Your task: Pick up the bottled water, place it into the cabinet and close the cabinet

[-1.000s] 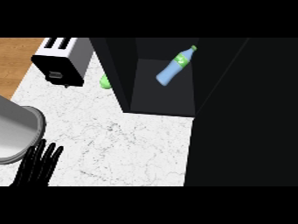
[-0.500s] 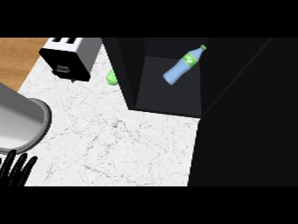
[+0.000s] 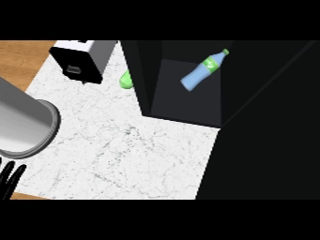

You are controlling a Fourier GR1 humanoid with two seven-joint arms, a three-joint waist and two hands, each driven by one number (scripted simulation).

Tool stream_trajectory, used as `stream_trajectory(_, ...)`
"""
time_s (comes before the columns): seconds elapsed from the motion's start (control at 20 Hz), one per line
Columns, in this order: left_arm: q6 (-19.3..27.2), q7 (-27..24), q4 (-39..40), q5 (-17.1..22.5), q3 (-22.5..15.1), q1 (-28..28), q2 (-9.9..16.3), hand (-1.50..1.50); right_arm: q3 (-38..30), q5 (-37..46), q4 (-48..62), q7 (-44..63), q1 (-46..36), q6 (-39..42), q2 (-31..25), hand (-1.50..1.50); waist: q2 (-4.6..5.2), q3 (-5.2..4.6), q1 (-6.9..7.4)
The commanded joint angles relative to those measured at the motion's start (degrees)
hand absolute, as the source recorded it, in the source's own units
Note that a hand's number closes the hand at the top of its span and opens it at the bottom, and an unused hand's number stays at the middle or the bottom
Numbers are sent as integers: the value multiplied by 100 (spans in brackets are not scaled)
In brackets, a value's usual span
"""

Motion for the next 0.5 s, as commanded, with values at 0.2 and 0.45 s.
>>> stream_trajectory(0.2, -256, 1, -14, 60, 134, 55, 216, -150, 623, -177, 472, 1094, -647, -163, 564, 150, 67, 5, 136)
stream_trajectory(0.45, -316, 66, 44, 150, 258, -18, 296, -150, 403, -421, 633, 1225, -701, -246, 784, 150, 139, 3, 130)
